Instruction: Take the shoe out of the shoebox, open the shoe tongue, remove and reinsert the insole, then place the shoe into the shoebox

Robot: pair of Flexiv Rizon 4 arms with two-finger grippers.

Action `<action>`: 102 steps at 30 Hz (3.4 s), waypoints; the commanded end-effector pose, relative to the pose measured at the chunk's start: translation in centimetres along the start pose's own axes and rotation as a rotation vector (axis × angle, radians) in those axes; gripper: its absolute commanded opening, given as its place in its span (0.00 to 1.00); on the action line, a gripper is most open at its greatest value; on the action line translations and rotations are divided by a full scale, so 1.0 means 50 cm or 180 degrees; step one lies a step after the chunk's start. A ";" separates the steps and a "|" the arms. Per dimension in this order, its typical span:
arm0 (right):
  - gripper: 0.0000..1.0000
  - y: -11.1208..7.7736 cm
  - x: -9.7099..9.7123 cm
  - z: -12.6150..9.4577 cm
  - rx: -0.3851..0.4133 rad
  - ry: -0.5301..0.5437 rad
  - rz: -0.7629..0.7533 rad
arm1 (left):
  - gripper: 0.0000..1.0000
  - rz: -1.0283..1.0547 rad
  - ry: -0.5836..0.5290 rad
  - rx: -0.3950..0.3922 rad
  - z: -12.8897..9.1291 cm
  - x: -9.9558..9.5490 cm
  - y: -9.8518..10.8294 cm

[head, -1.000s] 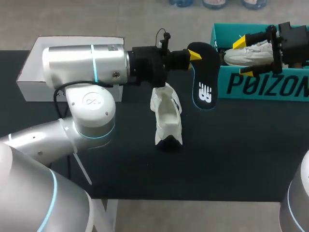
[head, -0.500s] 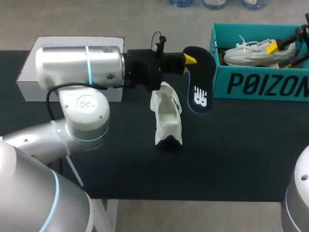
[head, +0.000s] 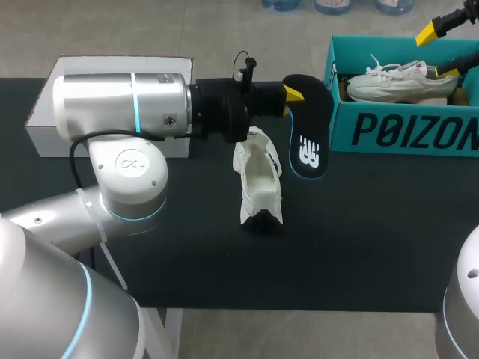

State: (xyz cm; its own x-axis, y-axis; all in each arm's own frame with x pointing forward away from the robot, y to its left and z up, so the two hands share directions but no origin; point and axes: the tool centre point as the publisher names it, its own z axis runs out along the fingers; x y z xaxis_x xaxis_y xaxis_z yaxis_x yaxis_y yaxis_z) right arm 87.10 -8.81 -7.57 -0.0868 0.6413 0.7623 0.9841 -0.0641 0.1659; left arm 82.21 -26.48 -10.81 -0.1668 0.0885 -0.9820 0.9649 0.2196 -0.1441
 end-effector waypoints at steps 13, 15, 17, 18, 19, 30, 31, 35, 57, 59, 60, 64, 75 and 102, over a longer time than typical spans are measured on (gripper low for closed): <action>1.00 -0.009 0.005 -0.001 -0.0026 -0.0056 0.0025 | 0.00 0.0005 0.0004 -0.0040 0.008 -0.001 0.000; 1.00 -0.009 0.005 -0.001 -0.0026 -0.0056 0.0025 | 0.00 0.0005 0.0004 -0.0040 0.008 -0.001 0.000; 1.00 -0.009 0.005 -0.001 -0.0026 -0.0056 0.0025 | 0.00 -0.0099 0.0090 0.0015 0.005 0.001 0.000; 1.00 -0.009 0.005 -0.001 -0.0026 -0.0056 0.0025 | 0.00 -0.0226 0.0131 -0.0003 0.001 0.006 0.006; 1.00 -0.009 0.005 -0.001 -0.0026 -0.0056 0.0025 | 0.00 -0.0345 0.0207 -0.0063 -0.004 0.013 0.014; 1.00 -0.009 0.005 -0.001 -0.0026 -0.0056 0.0025 | 0.00 -0.1121 0.0929 -0.0171 -0.092 0.111 0.054; 1.00 -0.009 0.005 -0.001 -0.0026 -0.0056 0.0025 | 0.00 -0.1154 0.1071 -0.0151 -0.096 0.129 0.058; 1.00 -0.009 0.005 -0.001 -0.0026 -0.0056 0.0025 | 0.00 -0.1237 0.1313 -0.0202 -0.109 0.179 0.071; 1.00 -0.009 0.005 -0.001 -0.0026 -0.0056 0.0025 | 0.00 -0.1667 0.1577 -0.0167 -0.103 0.313 0.018; 1.00 -0.009 0.005 -0.001 -0.0026 -0.0056 0.0025 | 0.00 -0.1667 0.1577 -0.0167 -0.103 0.313 0.018; 1.00 -0.009 0.005 -0.001 -0.0026 -0.0056 0.0025 | 0.00 -0.1667 0.1577 -0.0167 -0.103 0.313 0.018; 1.00 -0.009 0.005 -0.001 -0.0026 -0.0056 0.0025 | 0.00 -0.1667 0.1577 -0.0167 -0.103 0.313 0.018; 1.00 -0.009 0.005 -0.001 -0.0026 -0.0056 0.0025 | 0.00 -0.1560 0.1486 -0.0100 -0.094 0.366 0.030; 1.00 -0.009 0.005 -0.001 -0.0026 -0.0056 0.0025 | 0.00 -0.1678 0.1627 -0.0077 -0.096 0.431 0.129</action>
State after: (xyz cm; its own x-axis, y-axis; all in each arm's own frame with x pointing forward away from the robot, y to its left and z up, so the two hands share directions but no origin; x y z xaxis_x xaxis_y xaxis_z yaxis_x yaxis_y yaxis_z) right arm 86.61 -8.63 -7.41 -0.0773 0.6530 0.7534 0.9832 -0.0752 0.1661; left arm 83.32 -18.48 -32.20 -0.6855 0.3952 -0.6115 0.7281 0.3764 -0.5729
